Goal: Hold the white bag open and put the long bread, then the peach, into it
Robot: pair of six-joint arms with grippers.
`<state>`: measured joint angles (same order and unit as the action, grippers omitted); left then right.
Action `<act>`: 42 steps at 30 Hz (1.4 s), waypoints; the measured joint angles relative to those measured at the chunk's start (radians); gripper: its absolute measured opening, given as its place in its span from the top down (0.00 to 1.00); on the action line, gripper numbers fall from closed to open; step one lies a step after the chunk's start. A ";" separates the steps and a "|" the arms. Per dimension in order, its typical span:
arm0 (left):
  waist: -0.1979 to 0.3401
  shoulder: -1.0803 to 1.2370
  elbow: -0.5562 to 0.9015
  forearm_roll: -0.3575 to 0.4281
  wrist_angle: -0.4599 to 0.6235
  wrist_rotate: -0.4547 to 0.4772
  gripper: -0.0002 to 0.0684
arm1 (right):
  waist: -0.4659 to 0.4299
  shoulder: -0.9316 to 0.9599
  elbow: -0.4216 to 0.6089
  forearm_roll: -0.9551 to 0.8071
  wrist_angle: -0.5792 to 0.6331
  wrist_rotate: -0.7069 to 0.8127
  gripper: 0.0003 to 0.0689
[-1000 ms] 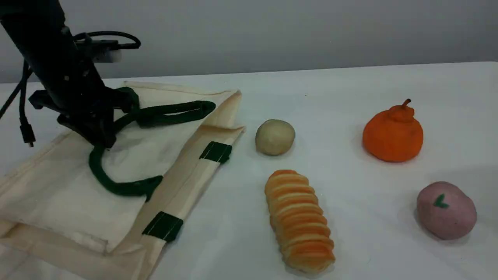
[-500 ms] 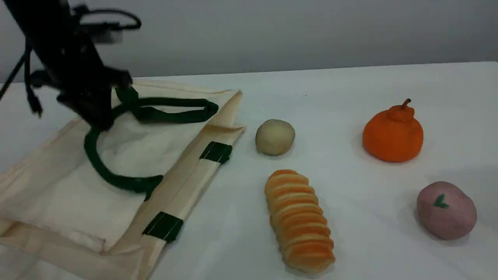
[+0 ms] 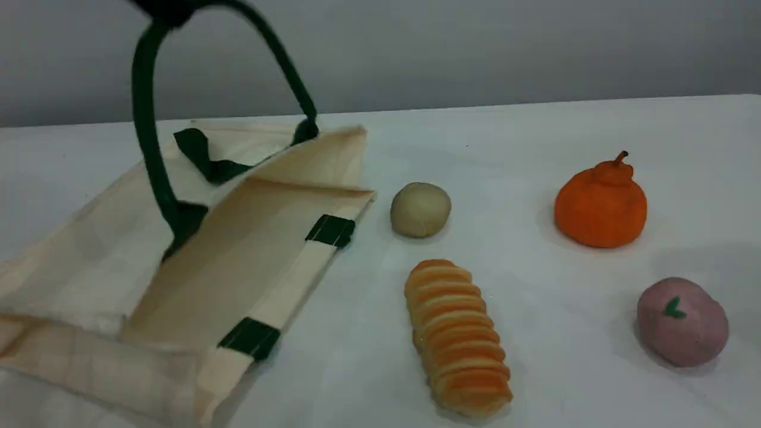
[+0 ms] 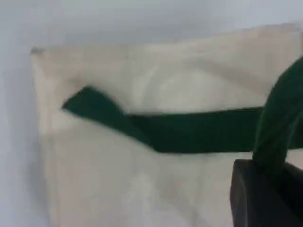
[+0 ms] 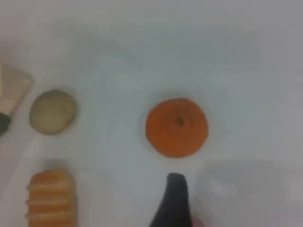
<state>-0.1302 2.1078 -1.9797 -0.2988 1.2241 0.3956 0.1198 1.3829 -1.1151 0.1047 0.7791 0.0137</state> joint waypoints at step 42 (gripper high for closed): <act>-0.001 -0.346 0.000 -0.041 -0.002 0.246 0.86 | 0.346 0.381 0.001 0.121 -0.050 -0.153 0.15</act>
<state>-0.1314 1.7618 -1.9798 -0.3395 1.2223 0.6412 0.4658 1.7637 -1.1144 0.2253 0.7291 -0.1394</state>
